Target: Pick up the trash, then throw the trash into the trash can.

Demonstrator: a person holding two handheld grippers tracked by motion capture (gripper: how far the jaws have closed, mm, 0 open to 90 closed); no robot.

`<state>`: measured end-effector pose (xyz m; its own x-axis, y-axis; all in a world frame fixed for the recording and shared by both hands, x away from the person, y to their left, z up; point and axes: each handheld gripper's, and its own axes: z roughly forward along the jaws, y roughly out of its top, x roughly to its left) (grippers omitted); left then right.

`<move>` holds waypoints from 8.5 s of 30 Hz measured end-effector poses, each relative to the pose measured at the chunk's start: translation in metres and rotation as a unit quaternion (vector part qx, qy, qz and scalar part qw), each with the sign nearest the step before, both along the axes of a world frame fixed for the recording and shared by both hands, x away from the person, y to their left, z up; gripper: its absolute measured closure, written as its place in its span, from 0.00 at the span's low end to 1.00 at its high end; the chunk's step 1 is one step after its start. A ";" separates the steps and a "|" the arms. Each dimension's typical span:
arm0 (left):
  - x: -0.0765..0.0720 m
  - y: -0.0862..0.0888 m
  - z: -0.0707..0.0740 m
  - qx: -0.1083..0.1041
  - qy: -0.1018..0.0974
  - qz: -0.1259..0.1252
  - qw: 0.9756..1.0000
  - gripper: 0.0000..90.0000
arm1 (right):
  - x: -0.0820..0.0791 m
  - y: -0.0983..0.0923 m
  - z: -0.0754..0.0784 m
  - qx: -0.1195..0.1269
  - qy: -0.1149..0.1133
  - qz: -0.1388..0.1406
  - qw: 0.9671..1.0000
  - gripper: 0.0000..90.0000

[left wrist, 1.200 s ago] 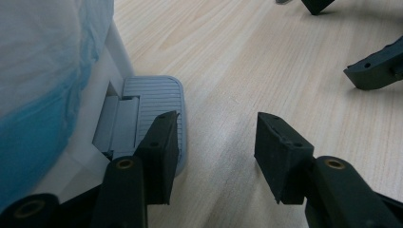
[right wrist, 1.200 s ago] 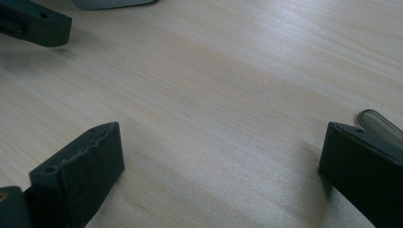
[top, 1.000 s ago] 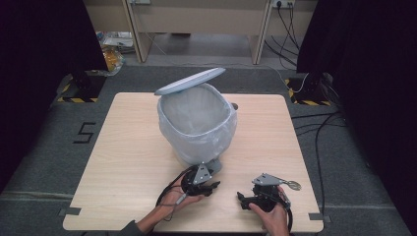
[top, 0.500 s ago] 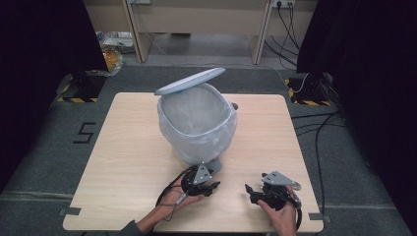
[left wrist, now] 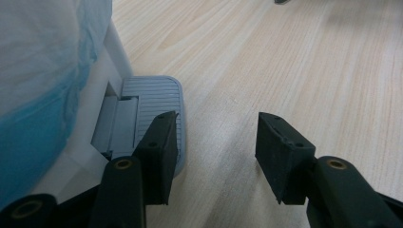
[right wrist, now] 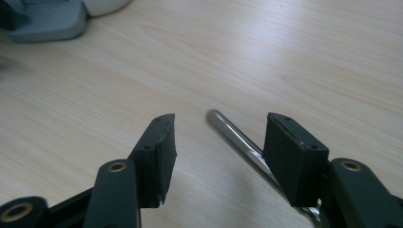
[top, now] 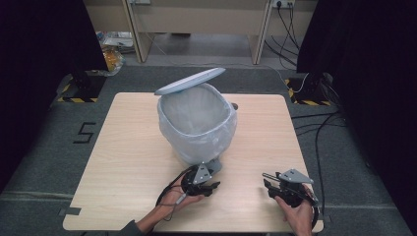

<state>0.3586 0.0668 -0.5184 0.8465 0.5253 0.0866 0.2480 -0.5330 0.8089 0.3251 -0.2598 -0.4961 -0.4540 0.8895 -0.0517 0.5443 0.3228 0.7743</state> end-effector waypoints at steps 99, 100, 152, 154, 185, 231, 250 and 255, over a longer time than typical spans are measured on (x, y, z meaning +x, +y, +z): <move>-0.001 -0.001 -0.001 0.000 -0.004 -0.001 1.000 0.54 | 0.009 0.006 0.053 0.019 -0.048 0.030 0.998 0.88; -0.001 -0.001 -0.001 0.000 -0.004 -0.001 1.000 0.54 | 0.009 0.008 0.055 0.019 -0.049 0.034 0.998 0.88; -0.001 -0.001 -0.001 -0.002 -0.002 -0.003 1.000 0.54 | 0.044 0.078 0.192 0.004 -0.150 0.127 0.980 0.89; -0.001 -0.001 -0.001 -0.001 -0.003 -0.003 1.000 0.54 | 0.047 0.086 0.195 0.003 -0.148 0.134 0.980 0.88; -0.001 -0.001 -0.001 0.001 -0.004 -0.004 1.000 0.53 | 0.088 0.157 0.220 0.004 -0.135 0.193 0.972 0.89; -0.001 -0.001 -0.001 0.003 -0.004 -0.006 1.000 0.53 | 0.111 0.186 0.214 0.029 -0.124 0.185 0.974 0.64; -0.001 -0.001 -0.001 0.002 -0.004 -0.007 1.000 0.53 | 0.100 0.148 0.214 0.046 -0.134 0.147 0.979 0.51; -0.001 -0.001 -0.001 0.002 -0.004 -0.007 1.000 0.53 | 0.094 0.139 0.214 0.047 -0.138 0.141 0.979 0.50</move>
